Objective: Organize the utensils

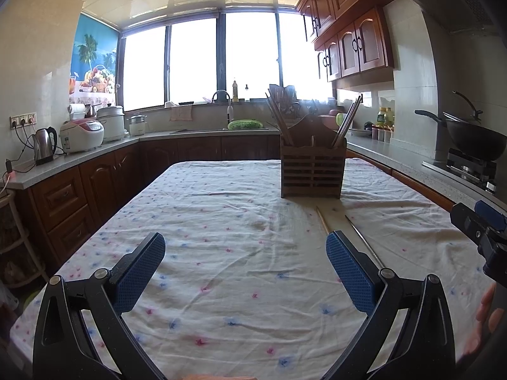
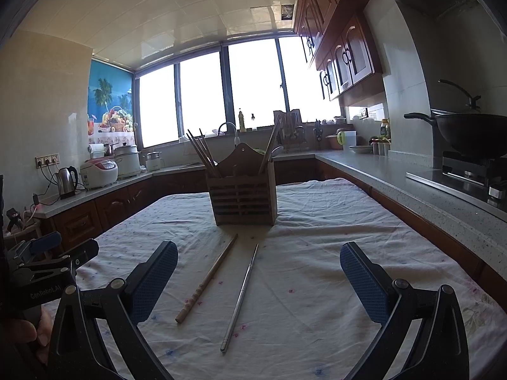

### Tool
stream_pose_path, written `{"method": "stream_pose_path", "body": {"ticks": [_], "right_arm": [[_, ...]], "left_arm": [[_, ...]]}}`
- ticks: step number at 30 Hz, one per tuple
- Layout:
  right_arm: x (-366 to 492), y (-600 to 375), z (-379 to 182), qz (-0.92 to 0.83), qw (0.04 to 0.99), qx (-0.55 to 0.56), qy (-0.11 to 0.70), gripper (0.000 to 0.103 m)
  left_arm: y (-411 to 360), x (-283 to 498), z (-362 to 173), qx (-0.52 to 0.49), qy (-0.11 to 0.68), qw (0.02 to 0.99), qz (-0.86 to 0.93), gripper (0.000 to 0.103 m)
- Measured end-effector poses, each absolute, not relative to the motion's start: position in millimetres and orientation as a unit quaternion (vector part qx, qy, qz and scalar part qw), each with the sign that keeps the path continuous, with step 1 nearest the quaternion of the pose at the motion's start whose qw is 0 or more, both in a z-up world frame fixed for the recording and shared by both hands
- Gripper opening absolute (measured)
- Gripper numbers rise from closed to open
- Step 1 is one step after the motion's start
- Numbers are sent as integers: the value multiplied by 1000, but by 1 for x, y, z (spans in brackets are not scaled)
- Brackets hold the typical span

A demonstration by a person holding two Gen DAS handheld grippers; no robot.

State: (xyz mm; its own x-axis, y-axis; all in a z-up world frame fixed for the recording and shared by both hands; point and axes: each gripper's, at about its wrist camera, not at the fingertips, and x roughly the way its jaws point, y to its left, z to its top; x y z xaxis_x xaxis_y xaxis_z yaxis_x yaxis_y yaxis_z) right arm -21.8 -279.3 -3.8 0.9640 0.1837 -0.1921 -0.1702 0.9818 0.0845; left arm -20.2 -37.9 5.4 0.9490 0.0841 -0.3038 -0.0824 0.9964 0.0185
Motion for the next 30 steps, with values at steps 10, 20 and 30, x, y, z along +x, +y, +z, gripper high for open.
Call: {"method": "stream_pose_path", "body": {"ticks": [10,20,30], "right_arm": [[-22,-278,-3,90,990,34,101,103],[-22,-278,0,92,990,36,100,103],[-23,-277,2,93,990,38,99,103]], "left_arm": [[-37,-21,5,4,154,987,43,103],[-37,-21,4,6,156,987,40,103],[-39,-21,6,6,156,987,37,103]]}}
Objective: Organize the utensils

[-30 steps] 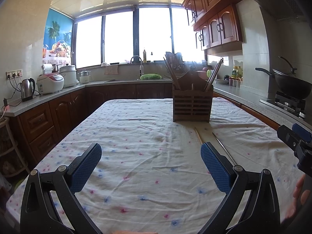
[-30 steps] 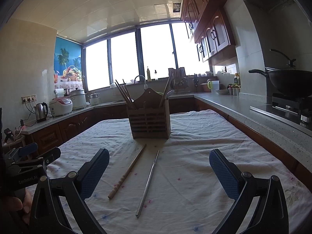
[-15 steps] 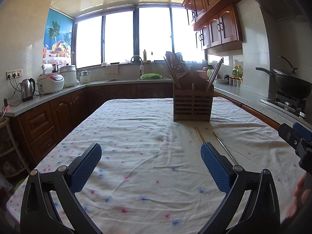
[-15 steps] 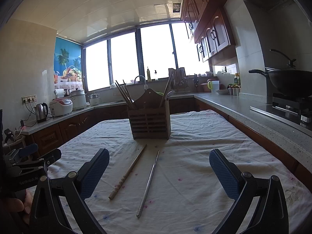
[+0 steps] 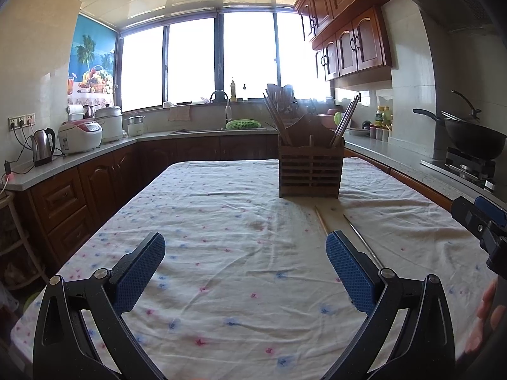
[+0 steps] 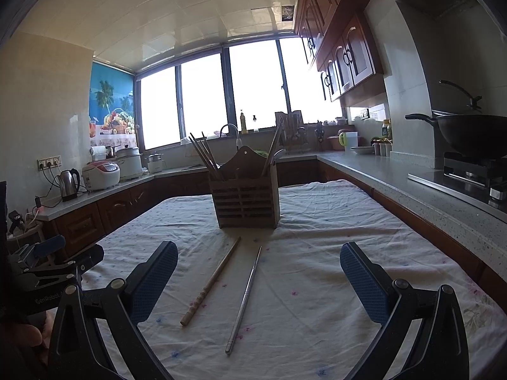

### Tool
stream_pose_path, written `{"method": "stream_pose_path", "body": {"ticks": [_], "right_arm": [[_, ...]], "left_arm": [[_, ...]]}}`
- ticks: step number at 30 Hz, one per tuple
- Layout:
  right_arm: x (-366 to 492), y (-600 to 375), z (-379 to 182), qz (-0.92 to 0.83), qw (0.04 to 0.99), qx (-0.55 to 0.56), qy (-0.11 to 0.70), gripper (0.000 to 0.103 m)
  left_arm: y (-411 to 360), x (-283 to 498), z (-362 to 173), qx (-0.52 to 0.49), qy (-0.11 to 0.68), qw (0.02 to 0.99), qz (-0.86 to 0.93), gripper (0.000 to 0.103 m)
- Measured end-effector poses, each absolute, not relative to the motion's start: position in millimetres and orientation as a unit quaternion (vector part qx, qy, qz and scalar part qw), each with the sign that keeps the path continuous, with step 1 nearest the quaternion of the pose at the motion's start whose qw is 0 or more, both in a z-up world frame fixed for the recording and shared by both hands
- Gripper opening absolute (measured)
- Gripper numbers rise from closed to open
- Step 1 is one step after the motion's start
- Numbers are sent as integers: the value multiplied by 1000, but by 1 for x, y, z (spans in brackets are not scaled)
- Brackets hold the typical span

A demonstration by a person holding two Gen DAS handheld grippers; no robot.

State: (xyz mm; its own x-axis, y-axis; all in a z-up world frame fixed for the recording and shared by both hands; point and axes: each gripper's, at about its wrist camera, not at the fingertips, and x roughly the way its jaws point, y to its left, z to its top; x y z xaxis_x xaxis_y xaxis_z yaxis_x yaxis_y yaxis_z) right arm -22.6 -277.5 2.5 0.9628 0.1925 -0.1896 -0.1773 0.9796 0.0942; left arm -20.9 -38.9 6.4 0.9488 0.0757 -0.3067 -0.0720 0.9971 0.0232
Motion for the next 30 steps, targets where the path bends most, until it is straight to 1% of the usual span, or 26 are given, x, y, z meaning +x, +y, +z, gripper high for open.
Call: {"method": "stream_pose_path", "body": {"ticks": [30], "right_arm": [[-23,-277,4,94,990,41,98,103]], "left_arm": [[-41,-19,5,7,158,987,35,103]]}}
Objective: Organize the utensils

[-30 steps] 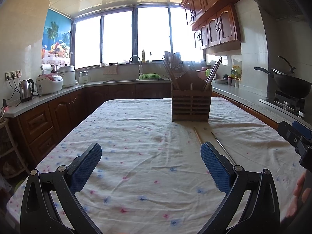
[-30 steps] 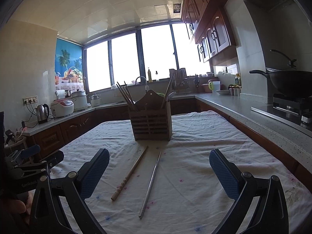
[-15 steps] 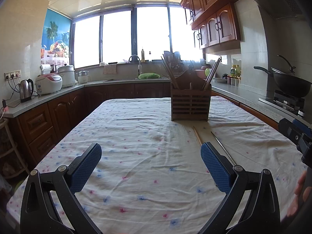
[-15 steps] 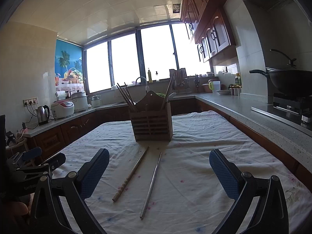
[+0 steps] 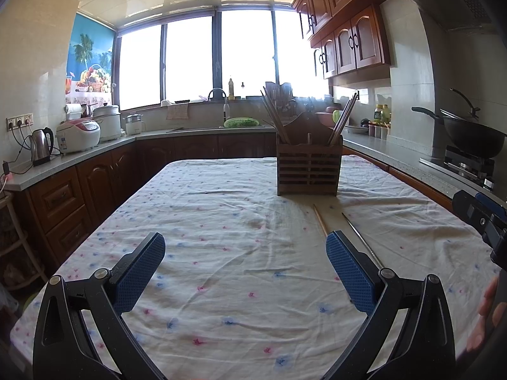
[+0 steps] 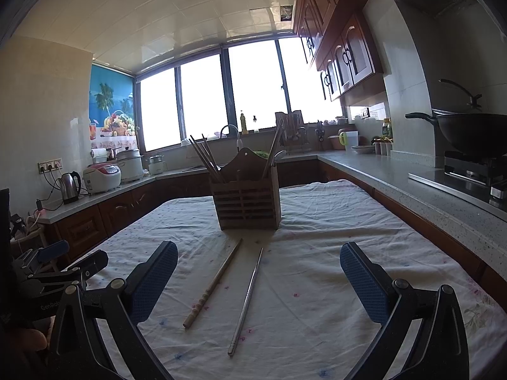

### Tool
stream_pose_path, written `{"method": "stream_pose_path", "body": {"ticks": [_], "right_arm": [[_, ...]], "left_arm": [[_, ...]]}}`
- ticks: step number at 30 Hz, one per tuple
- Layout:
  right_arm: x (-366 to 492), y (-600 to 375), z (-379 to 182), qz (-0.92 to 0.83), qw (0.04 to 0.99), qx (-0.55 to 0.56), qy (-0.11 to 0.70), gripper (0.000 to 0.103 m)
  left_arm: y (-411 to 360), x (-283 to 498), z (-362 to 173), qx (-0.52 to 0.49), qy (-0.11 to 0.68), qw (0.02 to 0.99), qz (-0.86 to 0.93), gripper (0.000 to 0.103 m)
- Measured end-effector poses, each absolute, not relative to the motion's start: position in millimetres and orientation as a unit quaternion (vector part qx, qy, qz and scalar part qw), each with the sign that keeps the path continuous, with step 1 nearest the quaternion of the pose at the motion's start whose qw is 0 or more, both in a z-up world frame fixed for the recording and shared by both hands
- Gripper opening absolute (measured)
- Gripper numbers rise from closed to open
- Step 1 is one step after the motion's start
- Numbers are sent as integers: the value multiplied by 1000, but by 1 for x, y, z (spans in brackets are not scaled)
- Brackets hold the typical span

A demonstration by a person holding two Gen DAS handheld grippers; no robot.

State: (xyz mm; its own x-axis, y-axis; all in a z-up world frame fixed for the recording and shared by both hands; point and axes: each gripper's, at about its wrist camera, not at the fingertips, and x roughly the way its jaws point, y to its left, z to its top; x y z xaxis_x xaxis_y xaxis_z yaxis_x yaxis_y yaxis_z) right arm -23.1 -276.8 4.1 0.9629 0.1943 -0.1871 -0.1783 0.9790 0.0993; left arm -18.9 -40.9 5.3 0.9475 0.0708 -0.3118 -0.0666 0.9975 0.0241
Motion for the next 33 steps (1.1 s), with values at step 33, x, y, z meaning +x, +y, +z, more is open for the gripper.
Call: {"method": "stream_pose_path", "body": {"ticks": [33], "right_arm": [[-23,-273,6,94,990,40,101,103]], "left_arm": [[-40,-16,3,2,167,986,27,103]]}}
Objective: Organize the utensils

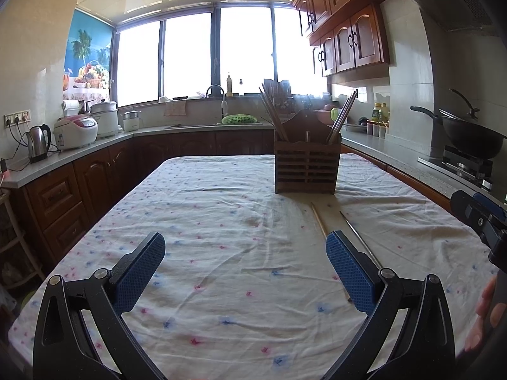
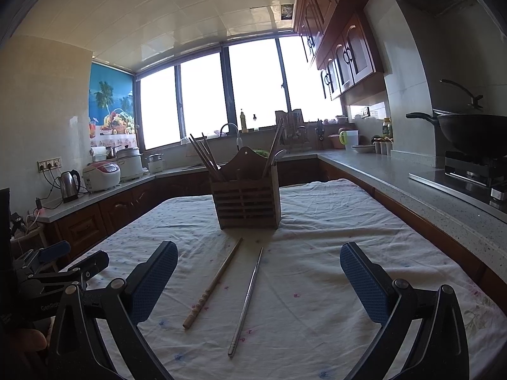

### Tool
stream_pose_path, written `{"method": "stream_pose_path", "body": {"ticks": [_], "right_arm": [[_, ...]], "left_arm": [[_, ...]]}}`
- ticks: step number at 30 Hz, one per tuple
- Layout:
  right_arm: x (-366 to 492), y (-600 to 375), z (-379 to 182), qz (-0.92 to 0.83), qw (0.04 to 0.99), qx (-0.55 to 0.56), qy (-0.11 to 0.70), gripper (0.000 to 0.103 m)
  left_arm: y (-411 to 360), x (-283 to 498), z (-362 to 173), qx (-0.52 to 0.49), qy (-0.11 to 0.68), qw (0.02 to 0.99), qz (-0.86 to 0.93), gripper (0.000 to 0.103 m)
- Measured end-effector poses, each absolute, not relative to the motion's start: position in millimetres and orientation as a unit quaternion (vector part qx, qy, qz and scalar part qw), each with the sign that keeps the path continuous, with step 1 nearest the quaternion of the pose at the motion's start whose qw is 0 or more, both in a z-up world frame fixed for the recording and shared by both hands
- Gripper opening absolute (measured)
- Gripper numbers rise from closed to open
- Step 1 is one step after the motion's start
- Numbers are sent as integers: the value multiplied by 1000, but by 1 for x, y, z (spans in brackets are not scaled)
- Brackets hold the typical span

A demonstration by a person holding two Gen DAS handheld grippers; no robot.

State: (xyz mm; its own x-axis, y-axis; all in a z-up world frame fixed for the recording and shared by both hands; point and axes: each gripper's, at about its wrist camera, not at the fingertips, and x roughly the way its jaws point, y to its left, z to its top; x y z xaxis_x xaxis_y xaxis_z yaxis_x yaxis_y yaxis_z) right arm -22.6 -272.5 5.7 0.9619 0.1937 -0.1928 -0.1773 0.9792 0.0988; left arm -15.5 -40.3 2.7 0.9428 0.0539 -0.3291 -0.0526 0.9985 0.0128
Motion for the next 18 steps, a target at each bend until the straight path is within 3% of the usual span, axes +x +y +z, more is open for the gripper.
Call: {"method": "stream_pose_path", "body": {"ticks": [18], "right_arm": [[-21,-275,7,93,989,42,103,103]], "left_arm": [[-38,-11,10,-5,175,984,14,103]]}}
